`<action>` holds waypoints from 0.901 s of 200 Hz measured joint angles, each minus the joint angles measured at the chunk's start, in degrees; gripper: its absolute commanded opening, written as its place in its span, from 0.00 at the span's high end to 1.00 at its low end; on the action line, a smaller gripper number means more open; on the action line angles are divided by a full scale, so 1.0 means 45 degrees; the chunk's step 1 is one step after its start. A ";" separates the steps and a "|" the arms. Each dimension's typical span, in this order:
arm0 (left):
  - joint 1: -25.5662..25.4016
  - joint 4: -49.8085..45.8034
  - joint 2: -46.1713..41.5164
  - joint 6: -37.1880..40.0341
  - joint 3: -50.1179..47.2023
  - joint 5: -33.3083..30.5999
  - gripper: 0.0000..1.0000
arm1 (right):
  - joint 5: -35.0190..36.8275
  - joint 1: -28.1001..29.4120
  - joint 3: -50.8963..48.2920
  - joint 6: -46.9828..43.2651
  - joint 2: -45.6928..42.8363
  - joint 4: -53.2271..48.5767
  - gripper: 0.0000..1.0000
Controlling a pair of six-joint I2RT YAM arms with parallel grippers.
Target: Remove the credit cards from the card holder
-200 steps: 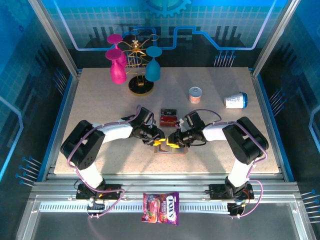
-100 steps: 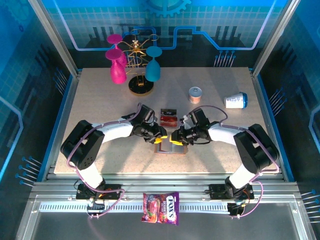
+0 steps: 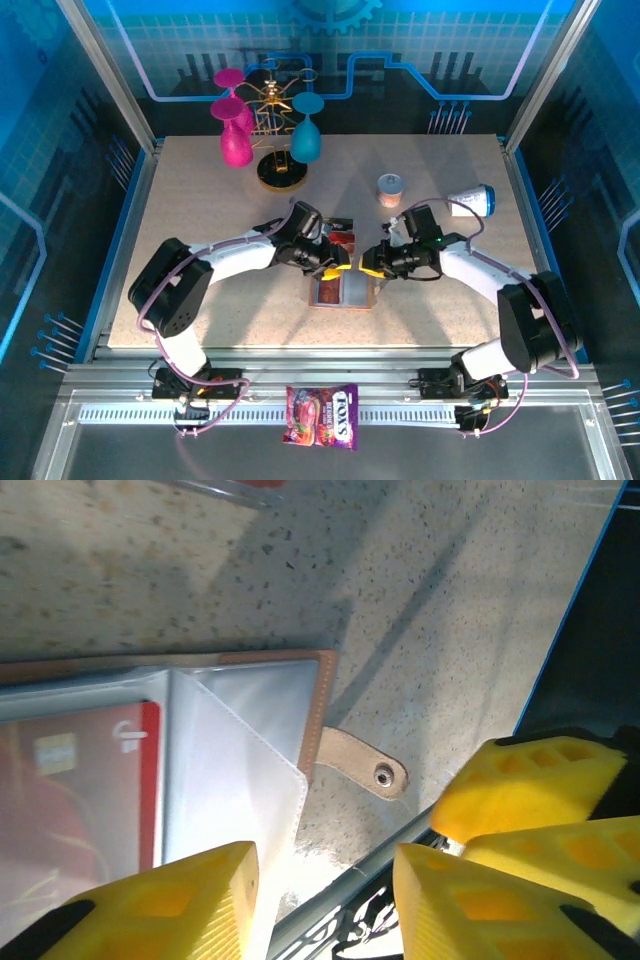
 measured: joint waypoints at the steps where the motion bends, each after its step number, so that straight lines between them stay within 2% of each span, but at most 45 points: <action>1: -0.0010 0.0005 0.0019 -0.0005 0.0010 0.0005 0.56 | 0.0010 -0.0044 0.0000 -0.0005 -0.0044 -0.0034 0.72; 62: -0.0476 0.0024 0.1190 -0.0015 0.0437 0.0384 0.51 | 0.0063 -0.0962 -0.0126 -0.0374 -0.1224 -0.0879 0.71; 180: -0.0646 0.0058 0.1953 -0.0015 0.1224 0.0573 0.45 | 0.0053 -0.1088 -0.0699 -0.0355 -0.1486 -0.0967 0.71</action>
